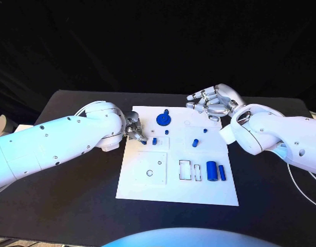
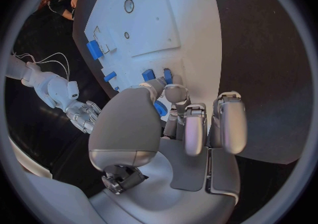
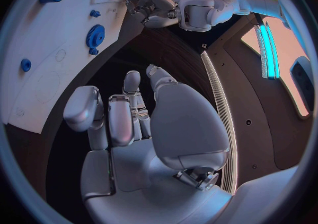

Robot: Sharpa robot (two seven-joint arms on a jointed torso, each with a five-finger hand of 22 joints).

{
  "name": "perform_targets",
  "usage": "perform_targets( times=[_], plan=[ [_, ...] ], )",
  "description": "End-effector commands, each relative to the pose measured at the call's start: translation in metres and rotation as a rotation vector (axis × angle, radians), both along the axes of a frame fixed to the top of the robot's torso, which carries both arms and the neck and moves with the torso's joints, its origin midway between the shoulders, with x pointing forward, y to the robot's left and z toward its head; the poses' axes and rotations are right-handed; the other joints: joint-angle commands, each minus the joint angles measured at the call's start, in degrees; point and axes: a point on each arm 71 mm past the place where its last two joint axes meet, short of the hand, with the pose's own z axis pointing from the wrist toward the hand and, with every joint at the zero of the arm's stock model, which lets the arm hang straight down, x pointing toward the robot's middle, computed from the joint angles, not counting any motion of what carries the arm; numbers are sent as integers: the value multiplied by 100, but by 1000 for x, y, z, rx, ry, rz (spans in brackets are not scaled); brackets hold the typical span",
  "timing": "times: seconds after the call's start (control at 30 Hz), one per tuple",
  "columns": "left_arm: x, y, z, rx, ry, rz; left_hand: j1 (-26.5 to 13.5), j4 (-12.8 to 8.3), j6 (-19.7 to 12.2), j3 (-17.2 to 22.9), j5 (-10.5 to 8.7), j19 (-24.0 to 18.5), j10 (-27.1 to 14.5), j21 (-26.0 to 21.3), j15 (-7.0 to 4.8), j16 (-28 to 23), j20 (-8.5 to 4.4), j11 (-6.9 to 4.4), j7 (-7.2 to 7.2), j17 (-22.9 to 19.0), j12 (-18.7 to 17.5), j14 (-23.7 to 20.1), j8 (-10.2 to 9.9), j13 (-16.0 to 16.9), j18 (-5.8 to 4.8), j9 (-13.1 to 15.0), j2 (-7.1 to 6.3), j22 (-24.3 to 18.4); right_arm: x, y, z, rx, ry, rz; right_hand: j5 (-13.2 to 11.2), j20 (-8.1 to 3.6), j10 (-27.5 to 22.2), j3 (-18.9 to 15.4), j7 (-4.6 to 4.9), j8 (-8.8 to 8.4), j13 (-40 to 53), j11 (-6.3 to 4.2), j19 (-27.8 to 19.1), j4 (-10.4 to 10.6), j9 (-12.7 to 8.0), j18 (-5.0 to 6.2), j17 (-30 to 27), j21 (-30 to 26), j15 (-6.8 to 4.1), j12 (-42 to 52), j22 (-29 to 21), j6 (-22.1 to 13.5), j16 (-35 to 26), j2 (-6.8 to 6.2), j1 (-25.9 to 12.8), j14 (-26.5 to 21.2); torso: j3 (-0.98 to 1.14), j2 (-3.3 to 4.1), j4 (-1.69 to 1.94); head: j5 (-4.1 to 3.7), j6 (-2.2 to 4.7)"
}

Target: Assemble the parts on the task board

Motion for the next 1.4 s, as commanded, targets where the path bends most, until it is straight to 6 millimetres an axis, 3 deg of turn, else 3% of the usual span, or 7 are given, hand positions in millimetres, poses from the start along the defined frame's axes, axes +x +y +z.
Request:
perform_targets(
  times=[0.03, 0.13, 0.2, 0.3, 1.4],
  plan=[
    [-5, -3, -7, 1, 58, -9, -143, -550, 147, 581, 50, 419, 52, 41, -60, 18, -36, -21, -115, 1507, 34, 605, 47, 10, -111, 5, -27, 1230, -1, 2, 0, -5, -6, 21, 19, 2, -26, -41, -15, 27, -8, -35, 22, -1, 10, 81, 8, -29, 23, 30, -8, 26, -25, 73, 1, 194, 0, -2, 1, -4, -9],
    [-4, -3, -8, 10, 66, 3, -381, -451, 198, 457, 225, 420, 46, 34, -85, 18, -53, -52, -158, 1507, 17, 605, 54, -3, -109, 11, -147, 1230, -1, 2, 0, -5, -6, 21, 19, 2, -26, -41, -15, 27, -8, -35, 22, -1, 10, 81, 8, -29, 23, 30, -8, 26, -25, 73, 1, 194, 3, -3, 0, -8, -12],
    [-3, -2, -8, 19, 70, 16, -527, -378, 234, 384, 403, 423, 47, 42, -97, 18, -65, -65, -169, 1507, 12, 605, 54, -5, -111, 9, -185, 1235, -1, 2, 0, -5, -5, 21, 19, 2, -26, -41, -15, 27, -8, -35, 22, -1, 10, 81, 8, -29, 23, 30, -8, 26, -25, 73, 1, 194, 4, -2, -2, -5, -12],
    [-2, 0, -9, 33, 72, 34, -669, -318, 281, 308, 525, 428, 56, 57, -112, 18, -78, -78, -185, 1507, 15, 605, 56, 4, -115, 9, -220, 1243, -1, 2, 0, -5, -3, 23, 19, 2, -26, -41, -15, 27, -8, -35, 22, -1, 10, 81, 8, -29, 23, 30, -8, 26, -25, 73, 1, 194, 3, 1, -6, -9, -5],
    [2, -5, -11, 75, 75, 56, -1061, -143, 507, 11, 574, 473, 151, 223, -170, 18, -133, -144, -262, 1507, -52, 605, 97, -80, -149, 53, -340, 1309, -3, 1, 1, -4, -6, 24, 20, 2, -32, -43, -16, 27, -18, -36, 24, -3, 10, 80, 6, -28, 22, 16, -6, 26, -28, 73, 4, 194, -4, -2, 1, -50, -49]
  ],
)
